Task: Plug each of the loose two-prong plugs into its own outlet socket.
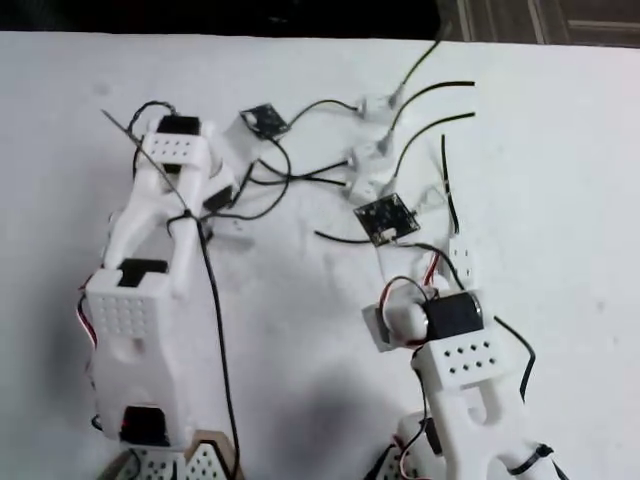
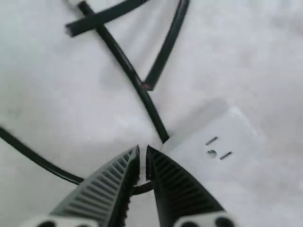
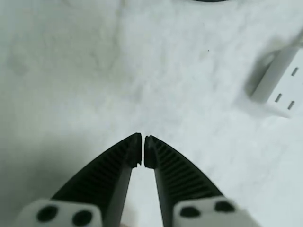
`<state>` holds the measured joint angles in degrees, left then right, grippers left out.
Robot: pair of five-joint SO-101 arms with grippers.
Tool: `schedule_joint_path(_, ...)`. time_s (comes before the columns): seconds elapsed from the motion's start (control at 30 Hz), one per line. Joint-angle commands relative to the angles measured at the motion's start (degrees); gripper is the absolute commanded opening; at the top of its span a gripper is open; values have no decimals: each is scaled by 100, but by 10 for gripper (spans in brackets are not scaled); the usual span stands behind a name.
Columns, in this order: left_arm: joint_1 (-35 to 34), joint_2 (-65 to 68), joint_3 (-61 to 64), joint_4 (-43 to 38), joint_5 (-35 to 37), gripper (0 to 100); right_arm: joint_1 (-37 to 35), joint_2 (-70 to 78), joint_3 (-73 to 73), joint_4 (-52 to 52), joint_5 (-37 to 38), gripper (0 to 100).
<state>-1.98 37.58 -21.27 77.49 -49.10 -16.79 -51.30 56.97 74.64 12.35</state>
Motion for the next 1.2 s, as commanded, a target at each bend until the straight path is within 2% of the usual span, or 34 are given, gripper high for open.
schedule_joint_path(0.0, 259, -347, -185, 730, 62, 48, 75, -119, -44, -101, 62, 19)
schedule_joint_path(0.2, 752, -646, -167, 1749, 88, 24, 92, -84, -44, -189, 62, 19)
schedule_joint_path(0.37, 1209, -901, 659, 1846, 105, 24, 110, -119, -44, -171, 62, 19)
schedule_joint_path(0.5, 1358, -1543, 1679, 1301, 299, 24, 110, -127, -44, -163, 62, 19)
schedule_joint_path(0.67, 1130, -2712, 2470, 475, 343, 38, 110, -127, -44, -163, 62, 19)
schedule_joint_path(0.83, 769, -3002, 2637, -176, 325, 251, 101, -127, -44, -163, 62, 19)
schedule_joint_path(1.03, 312, -2985, 2646, -1380, 343, 234, 84, -101, -44, -163, 62, 19)
schedule_joint_path(1.17, 224, -2580, 2585, -1758, 352, 233, 75, -92, -44, -163, 62, 19)
